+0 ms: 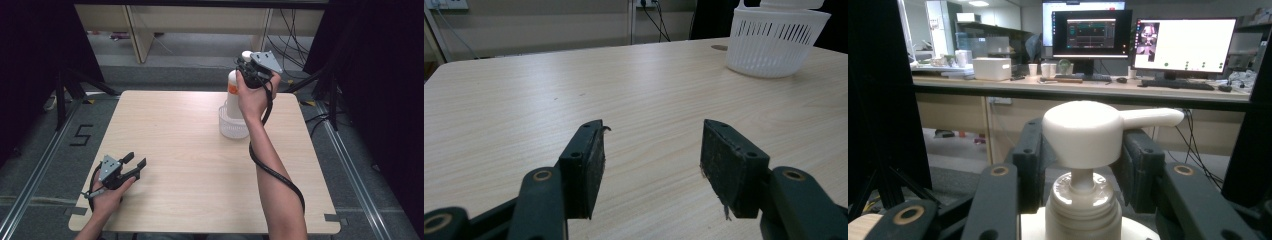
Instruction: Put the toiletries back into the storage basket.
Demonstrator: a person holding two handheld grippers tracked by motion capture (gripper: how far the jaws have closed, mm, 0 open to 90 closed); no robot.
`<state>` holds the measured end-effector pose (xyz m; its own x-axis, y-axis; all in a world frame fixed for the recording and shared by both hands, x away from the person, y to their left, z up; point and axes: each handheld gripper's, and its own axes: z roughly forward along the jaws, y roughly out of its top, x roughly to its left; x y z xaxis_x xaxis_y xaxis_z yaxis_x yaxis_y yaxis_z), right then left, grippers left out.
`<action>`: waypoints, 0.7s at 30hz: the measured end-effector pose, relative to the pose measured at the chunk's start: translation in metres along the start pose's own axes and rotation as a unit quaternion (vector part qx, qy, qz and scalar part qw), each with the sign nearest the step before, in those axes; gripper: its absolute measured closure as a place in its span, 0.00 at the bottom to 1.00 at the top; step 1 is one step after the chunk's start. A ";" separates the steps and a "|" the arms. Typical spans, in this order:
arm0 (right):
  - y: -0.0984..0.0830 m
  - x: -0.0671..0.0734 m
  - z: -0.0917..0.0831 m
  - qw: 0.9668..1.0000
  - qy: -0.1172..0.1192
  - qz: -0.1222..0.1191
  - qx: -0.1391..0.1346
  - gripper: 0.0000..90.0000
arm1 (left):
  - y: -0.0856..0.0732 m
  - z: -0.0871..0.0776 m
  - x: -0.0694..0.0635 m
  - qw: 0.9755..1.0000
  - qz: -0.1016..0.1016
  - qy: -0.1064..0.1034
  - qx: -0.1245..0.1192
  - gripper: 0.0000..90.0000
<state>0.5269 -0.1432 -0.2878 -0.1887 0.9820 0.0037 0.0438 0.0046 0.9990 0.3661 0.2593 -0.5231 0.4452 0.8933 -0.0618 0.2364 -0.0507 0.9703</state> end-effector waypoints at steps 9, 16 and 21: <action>-0.007 -0.001 0.002 1.000 -0.002 0.002 0.013 0.66 | 0.000 0.000 0.000 1.000 0.000 0.000 0.001 0.47; -0.013 -0.002 0.004 1.000 -0.002 0.004 0.020 0.66 | 0.000 0.000 0.000 1.000 -0.002 -0.001 -0.001 0.47; -0.017 -0.002 0.005 1.000 -0.002 0.001 0.024 0.66 | 0.000 0.000 0.000 1.000 -0.002 -0.001 -0.001 0.47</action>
<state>0.5311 -0.1442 -0.3050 -0.1850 0.9827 0.0057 0.0916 0.0115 0.9957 0.3665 0.2596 -0.5233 0.4455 0.8929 -0.0655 0.2368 -0.0469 0.9704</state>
